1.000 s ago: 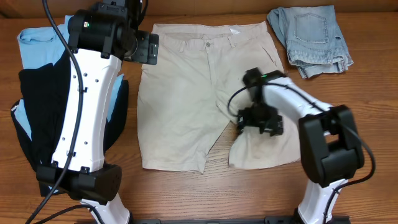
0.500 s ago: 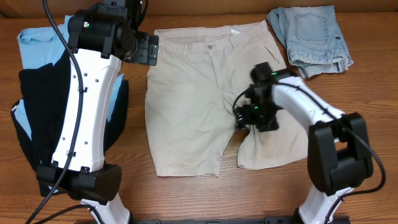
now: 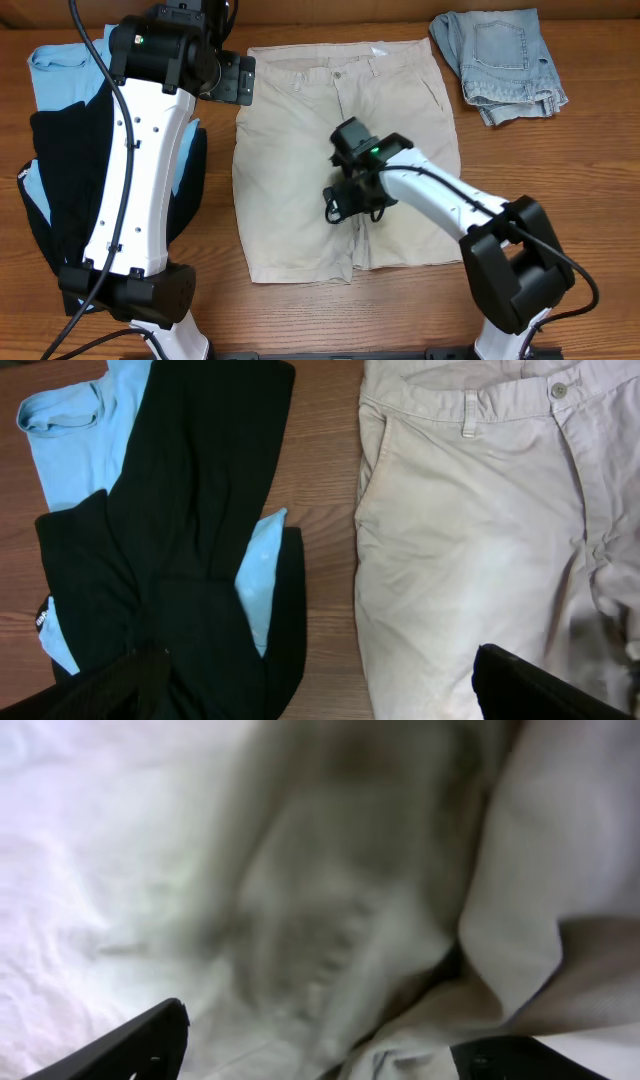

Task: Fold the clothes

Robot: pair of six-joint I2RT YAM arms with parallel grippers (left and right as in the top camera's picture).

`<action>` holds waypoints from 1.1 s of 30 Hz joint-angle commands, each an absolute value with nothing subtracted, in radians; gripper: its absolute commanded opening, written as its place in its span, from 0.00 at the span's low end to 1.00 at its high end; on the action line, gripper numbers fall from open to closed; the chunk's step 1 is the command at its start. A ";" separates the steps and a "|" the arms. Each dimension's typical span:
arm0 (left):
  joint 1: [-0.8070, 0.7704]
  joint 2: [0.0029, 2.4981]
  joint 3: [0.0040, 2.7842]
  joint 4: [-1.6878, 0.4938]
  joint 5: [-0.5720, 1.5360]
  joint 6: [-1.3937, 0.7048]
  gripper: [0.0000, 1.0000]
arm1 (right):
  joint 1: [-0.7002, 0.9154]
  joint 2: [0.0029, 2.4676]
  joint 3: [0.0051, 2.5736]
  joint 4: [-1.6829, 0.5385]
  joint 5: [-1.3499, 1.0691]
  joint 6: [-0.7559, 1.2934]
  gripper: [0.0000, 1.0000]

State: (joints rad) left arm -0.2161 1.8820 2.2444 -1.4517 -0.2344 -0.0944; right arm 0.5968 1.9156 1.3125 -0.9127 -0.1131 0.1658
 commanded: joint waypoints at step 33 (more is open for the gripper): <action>-0.216 2.139 2.238 -1.396 -0.223 -0.021 1.00 | 0.075 2.045 1.157 -1.091 0.072 0.292 0.89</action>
State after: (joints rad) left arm -0.2161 2.0613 2.2448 -1.4094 -0.2344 -0.0448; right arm 0.1795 1.9686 1.2201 -1.1236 -0.0692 0.3424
